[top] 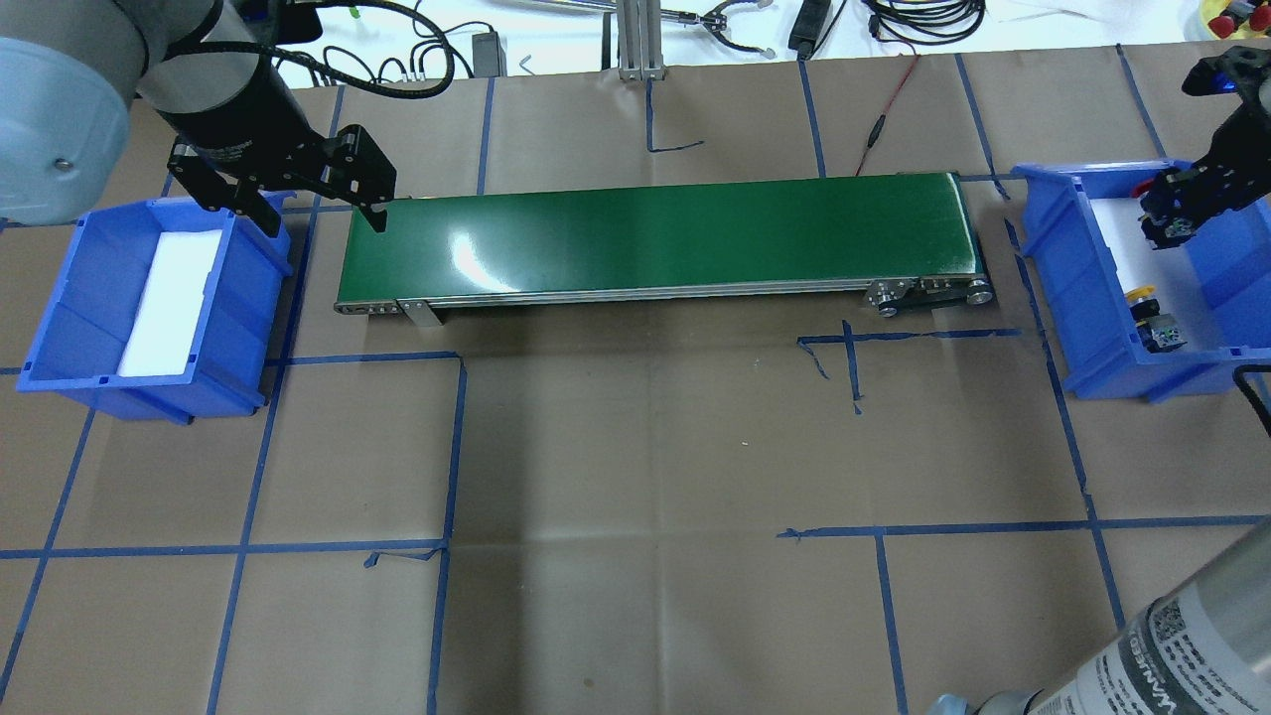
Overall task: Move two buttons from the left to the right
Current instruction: 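Carry the red button into the bin and lower it onto the foam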
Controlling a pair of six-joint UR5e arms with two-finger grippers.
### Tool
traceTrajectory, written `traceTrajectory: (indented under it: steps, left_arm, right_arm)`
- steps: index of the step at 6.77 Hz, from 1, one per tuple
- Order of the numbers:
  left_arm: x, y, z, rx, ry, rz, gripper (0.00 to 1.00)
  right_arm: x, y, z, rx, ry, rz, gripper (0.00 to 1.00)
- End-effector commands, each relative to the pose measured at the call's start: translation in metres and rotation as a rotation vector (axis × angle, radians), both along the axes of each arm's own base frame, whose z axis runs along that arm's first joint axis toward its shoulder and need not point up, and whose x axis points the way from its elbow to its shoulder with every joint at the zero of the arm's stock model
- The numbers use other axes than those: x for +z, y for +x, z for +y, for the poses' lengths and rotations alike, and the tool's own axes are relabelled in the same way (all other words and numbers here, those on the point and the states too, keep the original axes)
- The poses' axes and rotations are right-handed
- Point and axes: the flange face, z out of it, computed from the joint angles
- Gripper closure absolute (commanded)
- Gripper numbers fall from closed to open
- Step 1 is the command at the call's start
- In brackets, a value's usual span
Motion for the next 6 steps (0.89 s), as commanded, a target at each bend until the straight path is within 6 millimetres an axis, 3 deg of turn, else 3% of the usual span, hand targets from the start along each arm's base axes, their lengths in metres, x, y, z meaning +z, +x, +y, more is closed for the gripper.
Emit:
traceTrajectory:
  steps: [1,4,5,6]
  left_arm:
    - [0.0,0.0,0.0,0.0,0.0,0.001,0.0]
    - [0.0,0.0,0.0,0.0,0.0,0.002,0.0]
    - [-0.002,-0.001,0.0,0.0,0.003,0.006,0.0]
    - [-0.002,-0.001,0.0,0.0,0.003,0.007,0.0]
  right_arm:
    - [-0.032,-0.004,-0.009,0.025,-0.016,0.004,0.97]
    - [-0.044,0.015,-0.01,0.041,0.016,0.003,0.96]
    - [-0.043,0.015,-0.012,0.044,0.008,0.001,0.74]
    - [-0.041,0.015,-0.013,0.042,-0.007,-0.001,0.01]
